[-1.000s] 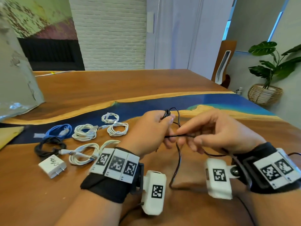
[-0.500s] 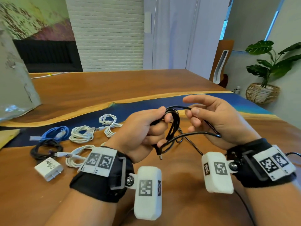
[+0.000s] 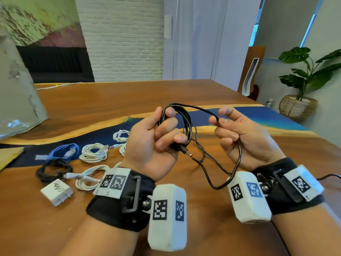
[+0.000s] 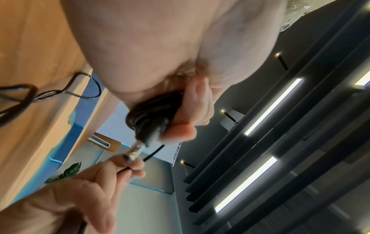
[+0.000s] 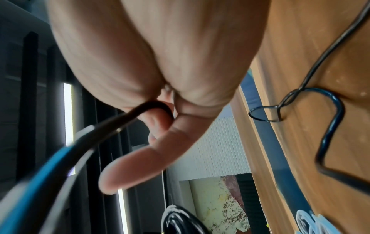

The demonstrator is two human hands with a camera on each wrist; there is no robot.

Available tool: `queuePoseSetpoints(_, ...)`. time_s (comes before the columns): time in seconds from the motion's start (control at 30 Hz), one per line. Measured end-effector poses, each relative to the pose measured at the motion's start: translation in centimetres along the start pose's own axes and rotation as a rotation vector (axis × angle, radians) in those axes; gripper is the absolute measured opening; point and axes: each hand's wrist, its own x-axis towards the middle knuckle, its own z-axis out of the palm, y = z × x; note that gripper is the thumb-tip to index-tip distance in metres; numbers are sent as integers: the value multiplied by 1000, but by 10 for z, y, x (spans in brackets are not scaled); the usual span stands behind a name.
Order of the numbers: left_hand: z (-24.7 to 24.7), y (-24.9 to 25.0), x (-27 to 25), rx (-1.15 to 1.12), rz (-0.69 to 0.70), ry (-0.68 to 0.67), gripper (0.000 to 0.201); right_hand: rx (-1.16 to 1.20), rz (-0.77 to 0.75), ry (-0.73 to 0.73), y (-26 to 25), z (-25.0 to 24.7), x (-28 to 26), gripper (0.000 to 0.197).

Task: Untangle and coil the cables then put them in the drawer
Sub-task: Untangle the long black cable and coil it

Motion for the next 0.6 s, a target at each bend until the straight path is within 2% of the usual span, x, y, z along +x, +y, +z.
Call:
queuePoseSetpoints(0.1, -1, 1, 0, -63, 56, -58, 33, 55, 14, 37, 1, -1, 1, 13)
queuePoseSetpoints(0.2, 0, 5, -1, -111, 140, -20, 31, -2, 21, 32, 1, -4, 2, 16)
queuePoseSetpoints(0.27, 3, 7, 0, -171, 186, 36, 30, -262, -1, 54, 5, -6, 4, 22)
queuePoseSetpoints(0.33, 5, 11, 1, -260, 265, 126, 31, -704, -53, 77, 11, -4, 3, 25)
queuePoseSetpoints(0.4, 4, 19, 2, -310, 390, 217, 33, -1089, -89, 9, 16, 4, 0, 26)
queuePoseSetpoints(0.43, 2, 23, 3, -298, 445, 252, 34, -1194, -80, -69, 18, 7, -2, 25)
queuePoseSetpoints(0.5, 0, 26, 5, -201, 506, 304, 33, -1247, -52, -213, 19, 14, -8, 25)
queuePoseSetpoints(0.6, 0, 13, 9, 188, 528, 384, 26, -1139, -130, -294, 15, 23, -16, 20)
